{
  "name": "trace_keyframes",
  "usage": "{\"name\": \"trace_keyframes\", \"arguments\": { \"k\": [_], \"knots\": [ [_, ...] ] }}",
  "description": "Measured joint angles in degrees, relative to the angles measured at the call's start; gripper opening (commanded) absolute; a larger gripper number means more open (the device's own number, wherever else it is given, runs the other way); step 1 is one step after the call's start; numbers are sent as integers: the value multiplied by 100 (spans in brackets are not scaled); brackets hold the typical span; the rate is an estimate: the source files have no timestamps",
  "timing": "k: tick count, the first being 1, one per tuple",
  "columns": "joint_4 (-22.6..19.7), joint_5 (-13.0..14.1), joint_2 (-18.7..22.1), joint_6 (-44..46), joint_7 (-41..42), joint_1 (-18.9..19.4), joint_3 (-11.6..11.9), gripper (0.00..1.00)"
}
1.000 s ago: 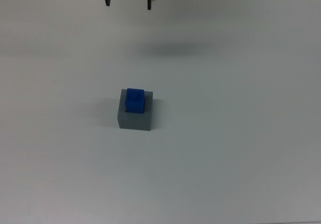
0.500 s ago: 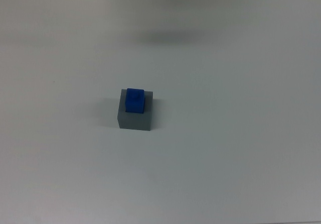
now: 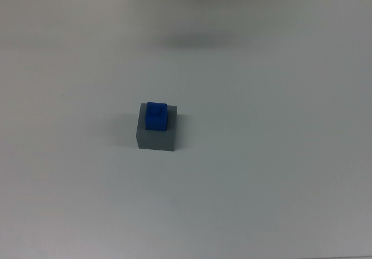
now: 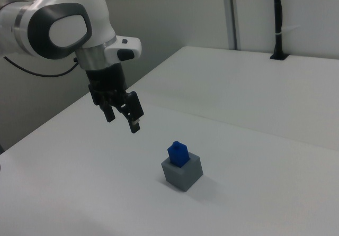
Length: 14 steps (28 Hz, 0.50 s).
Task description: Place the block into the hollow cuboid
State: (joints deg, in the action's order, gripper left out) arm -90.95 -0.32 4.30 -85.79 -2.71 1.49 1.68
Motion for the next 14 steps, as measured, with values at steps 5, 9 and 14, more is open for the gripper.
{"name": "trace_keyframes", "arguments": {
  "k": [5, 9, 14],
  "knots": [
    [0, 2, 0, 0, 148, 0, 0, 100],
    [1, 6, 0, 0, 164, 0, 2, 100],
    [1, 81, 0, 0, 178, 0, 27, 100]
  ]
}}
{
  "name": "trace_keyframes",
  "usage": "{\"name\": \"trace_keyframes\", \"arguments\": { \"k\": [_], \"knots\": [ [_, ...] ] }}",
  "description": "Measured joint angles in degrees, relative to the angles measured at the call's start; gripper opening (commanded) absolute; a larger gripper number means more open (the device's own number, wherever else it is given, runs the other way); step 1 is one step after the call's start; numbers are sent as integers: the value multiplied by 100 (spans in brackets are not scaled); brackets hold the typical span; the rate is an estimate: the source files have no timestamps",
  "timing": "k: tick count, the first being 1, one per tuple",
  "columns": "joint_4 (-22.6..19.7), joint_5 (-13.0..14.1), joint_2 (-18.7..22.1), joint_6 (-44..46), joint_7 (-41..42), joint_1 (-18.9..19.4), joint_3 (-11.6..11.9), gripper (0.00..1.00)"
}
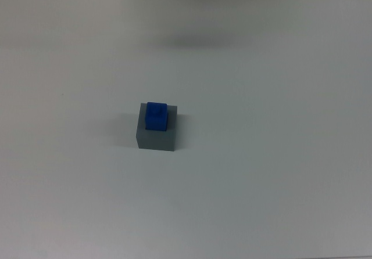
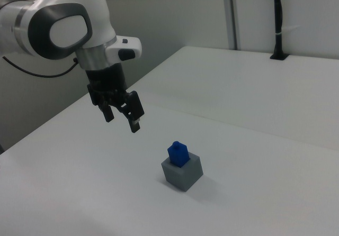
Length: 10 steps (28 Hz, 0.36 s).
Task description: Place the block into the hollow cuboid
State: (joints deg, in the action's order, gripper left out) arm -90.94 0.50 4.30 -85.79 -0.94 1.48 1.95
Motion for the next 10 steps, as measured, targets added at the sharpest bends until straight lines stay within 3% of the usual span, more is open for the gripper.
{"name": "trace_keyframes", "arguments": {
  "k": [10],
  "knots": [
    [50, 53, 1, 0, 50, -6, 230, 100]
  ]
}}
